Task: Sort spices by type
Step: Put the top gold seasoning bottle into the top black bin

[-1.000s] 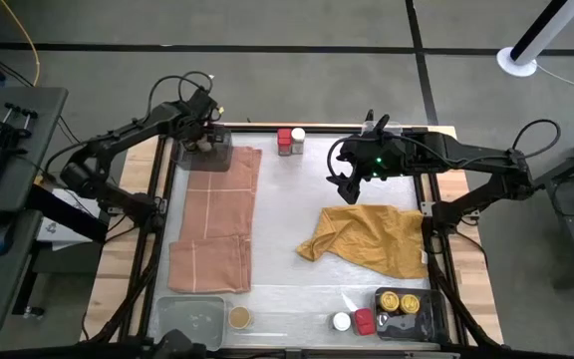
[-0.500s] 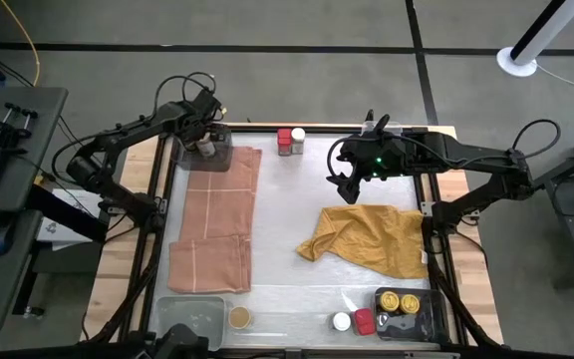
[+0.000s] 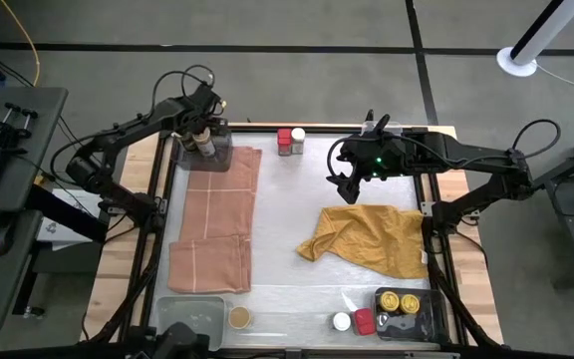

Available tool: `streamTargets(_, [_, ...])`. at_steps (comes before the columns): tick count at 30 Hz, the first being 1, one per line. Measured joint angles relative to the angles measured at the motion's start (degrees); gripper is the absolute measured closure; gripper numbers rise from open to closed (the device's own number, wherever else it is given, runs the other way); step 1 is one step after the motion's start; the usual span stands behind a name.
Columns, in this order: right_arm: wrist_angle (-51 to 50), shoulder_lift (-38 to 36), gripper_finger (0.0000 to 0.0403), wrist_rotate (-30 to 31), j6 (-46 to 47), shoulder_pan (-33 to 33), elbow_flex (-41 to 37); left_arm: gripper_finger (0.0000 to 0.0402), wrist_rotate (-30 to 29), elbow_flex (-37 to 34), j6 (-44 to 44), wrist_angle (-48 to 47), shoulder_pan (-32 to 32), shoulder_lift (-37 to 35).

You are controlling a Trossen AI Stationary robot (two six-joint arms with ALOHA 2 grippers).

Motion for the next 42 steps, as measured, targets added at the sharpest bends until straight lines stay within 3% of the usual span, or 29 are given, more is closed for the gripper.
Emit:
streamTargets(5, [0.0, 0.0, 0.0098, 0.0, 0.0, 0.0, 0.0, 0.0101, 0.6, 6.1, 2.3, -3.0, -0.2, -1.1])
streamTargets(11, [0.0, 0.0, 0.0098, 0.0, 0.0, 0.0, 0.0, 0.0126, 11.4, 7.1, 2.8, -10.6, -3.9, -4.9])
streamTargets(15, [0.0, 0.1, 0.0098, 1.5, -0.6, 0.0, 0.0, 0.0202, 12.4, 4.2, 2.2, -13.6, -8.8, -7.4])
streamTargets(21, [0.0, 0.5, 0.0098, 2.9, -1.1, -0.8, 0.0, 0.0382, 10.9, -2.2, 0.6, -11.5, -12.6, -8.2])
streamTargets(27, [0.0, 0.5, 0.0098, 2.5, -1.1, -1.9, 0.0, 0.0396, 7.2, -6.1, -0.6, -8.0, -10.7, -7.0])
streamTargets(42, [0.3, 0.5, 0.0098, 2.4, -1.1, -3.4, 0.0, 0.0401, 6.7, -6.8, 4.7, -3.2, -5.2, -7.0])
